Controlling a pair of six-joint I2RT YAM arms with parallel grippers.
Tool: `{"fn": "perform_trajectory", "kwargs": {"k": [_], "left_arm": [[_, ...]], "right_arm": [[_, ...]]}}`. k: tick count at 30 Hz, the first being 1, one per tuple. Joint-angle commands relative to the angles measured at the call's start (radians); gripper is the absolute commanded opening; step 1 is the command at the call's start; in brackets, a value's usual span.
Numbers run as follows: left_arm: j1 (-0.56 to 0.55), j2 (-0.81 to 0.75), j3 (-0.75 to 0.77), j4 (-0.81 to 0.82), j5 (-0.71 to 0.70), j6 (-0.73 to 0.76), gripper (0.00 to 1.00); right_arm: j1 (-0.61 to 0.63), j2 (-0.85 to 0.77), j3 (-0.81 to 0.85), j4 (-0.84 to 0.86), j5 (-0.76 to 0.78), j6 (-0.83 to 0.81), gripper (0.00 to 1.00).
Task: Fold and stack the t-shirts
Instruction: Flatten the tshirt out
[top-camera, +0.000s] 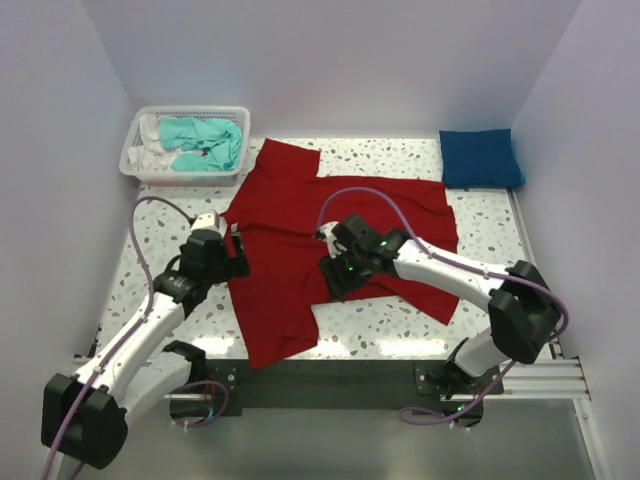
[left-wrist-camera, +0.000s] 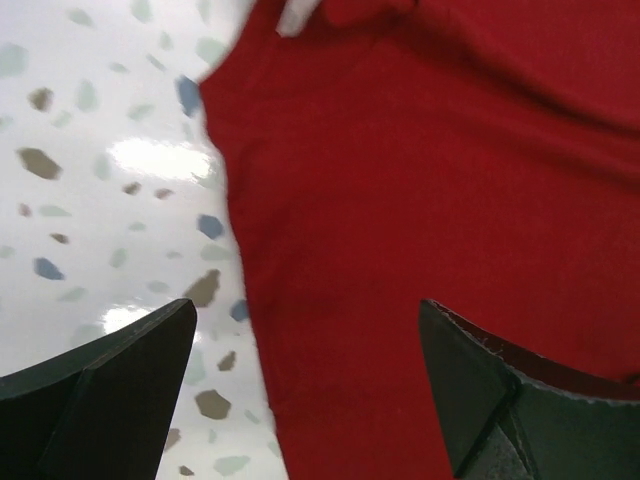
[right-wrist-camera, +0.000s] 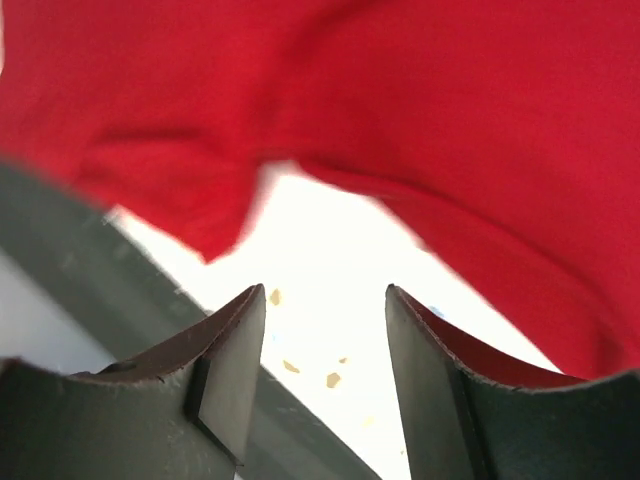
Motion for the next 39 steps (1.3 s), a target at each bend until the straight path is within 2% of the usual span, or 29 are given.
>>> {"fn": "perform_trajectory", "kwargs": {"k": [1, 2, 3, 5, 9, 15, 18, 26, 29, 39], "left_arm": [[-0.088, 0.061, 0.028, 0.020, 0.041, -0.108, 0.97], [-0.138, 0.104, 0.030, 0.020, 0.027, -0.138, 0.96], [-0.154, 0.125, 0.034, 0.020, 0.021, -0.152, 0.95], [-0.168, 0.186, 0.036, 0.027, 0.025, -0.189, 0.93], [-0.169, 0.259, 0.027, 0.038, 0.030, -0.223, 0.81], [-0.166, 0.334, 0.025, 0.020, -0.031, -0.298, 0.68], [-0.142, 0.374, 0.025, 0.018, -0.047, -0.317, 0.66], [0.039, 0.428, 0.010, 0.011, 0.027, -0.283, 0.64], [0.059, 0.441, 0.025, 0.006, 0.018, -0.263, 0.64], [0.093, 0.511, 0.114, -0.022, -0.047, -0.198, 0.64]], "right_arm": [[-0.139, -0.087, -0.096, -0.029, 0.181, 0.151, 0.55], [-0.175, -0.105, -0.121, -0.017, 0.180, 0.174, 0.55], [-0.244, -0.149, -0.144, -0.009, 0.184, 0.213, 0.56], [-0.295, -0.188, -0.198, 0.000, 0.200, 0.239, 0.59], [-0.422, -0.245, -0.247, -0.012, 0.267, 0.291, 0.64], [-0.583, -0.263, -0.333, 0.025, 0.224, 0.343, 0.66], [-0.648, -0.274, -0.365, 0.049, 0.204, 0.357, 0.67], [-0.846, -0.260, -0.448, 0.120, 0.115, 0.382, 0.68], [-0.919, -0.253, -0.466, 0.135, 0.091, 0.397, 0.68], [-1.055, -0.273, -0.442, 0.063, 0.235, 0.371, 0.78]]}}
